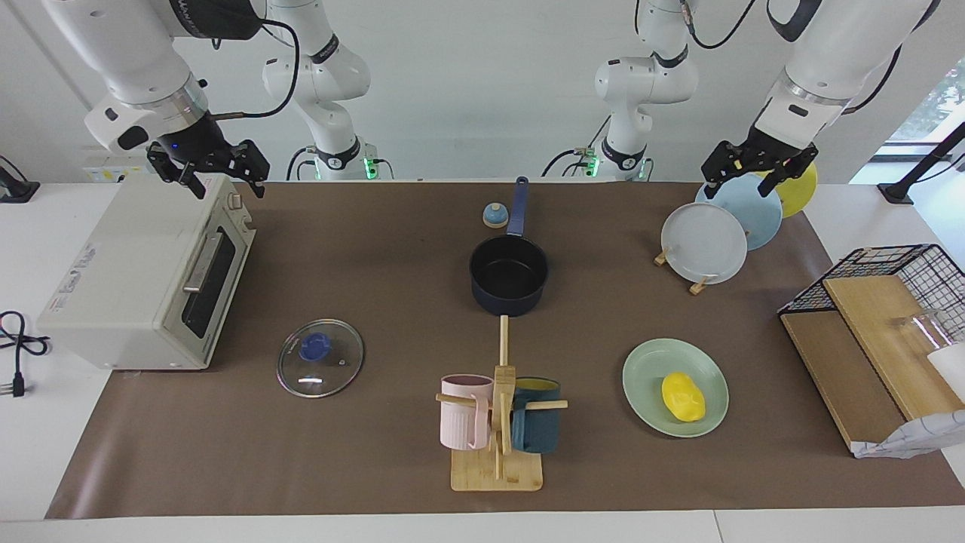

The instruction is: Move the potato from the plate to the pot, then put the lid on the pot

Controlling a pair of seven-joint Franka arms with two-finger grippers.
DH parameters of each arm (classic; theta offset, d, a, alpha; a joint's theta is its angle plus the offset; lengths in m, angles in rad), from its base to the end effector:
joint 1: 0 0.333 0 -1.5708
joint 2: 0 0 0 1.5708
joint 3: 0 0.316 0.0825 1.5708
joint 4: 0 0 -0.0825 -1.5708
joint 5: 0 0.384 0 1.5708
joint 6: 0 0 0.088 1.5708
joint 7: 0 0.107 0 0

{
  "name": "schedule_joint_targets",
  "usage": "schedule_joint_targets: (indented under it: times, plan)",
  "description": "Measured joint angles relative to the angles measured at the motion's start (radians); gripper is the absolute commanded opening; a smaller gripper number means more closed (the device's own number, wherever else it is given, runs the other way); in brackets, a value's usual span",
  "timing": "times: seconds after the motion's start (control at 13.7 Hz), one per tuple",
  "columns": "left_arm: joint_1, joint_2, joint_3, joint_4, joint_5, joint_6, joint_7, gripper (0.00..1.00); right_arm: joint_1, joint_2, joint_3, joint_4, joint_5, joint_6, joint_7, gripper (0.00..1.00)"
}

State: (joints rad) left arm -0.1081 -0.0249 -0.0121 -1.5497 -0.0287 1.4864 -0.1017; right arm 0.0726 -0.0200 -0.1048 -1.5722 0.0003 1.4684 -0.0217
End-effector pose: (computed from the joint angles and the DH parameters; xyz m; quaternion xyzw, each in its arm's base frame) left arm 0.5339 -0.0679 0.6408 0.9997 -0.0102 -0.0206 0.0120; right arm 0.5370 -0.0179 0.6262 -0.9991 0.0052 0.0419 0.0023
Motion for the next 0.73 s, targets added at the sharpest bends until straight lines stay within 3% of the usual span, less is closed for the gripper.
schedule_joint_targets:
  times: [0.73]
  plan:
    - [0.0,0.022,0.005,-0.002,-0.005,0.055,0.0,1.0,-0.003,0.001,0.002,0.001,-0.001,0.028,0.0,1.0]
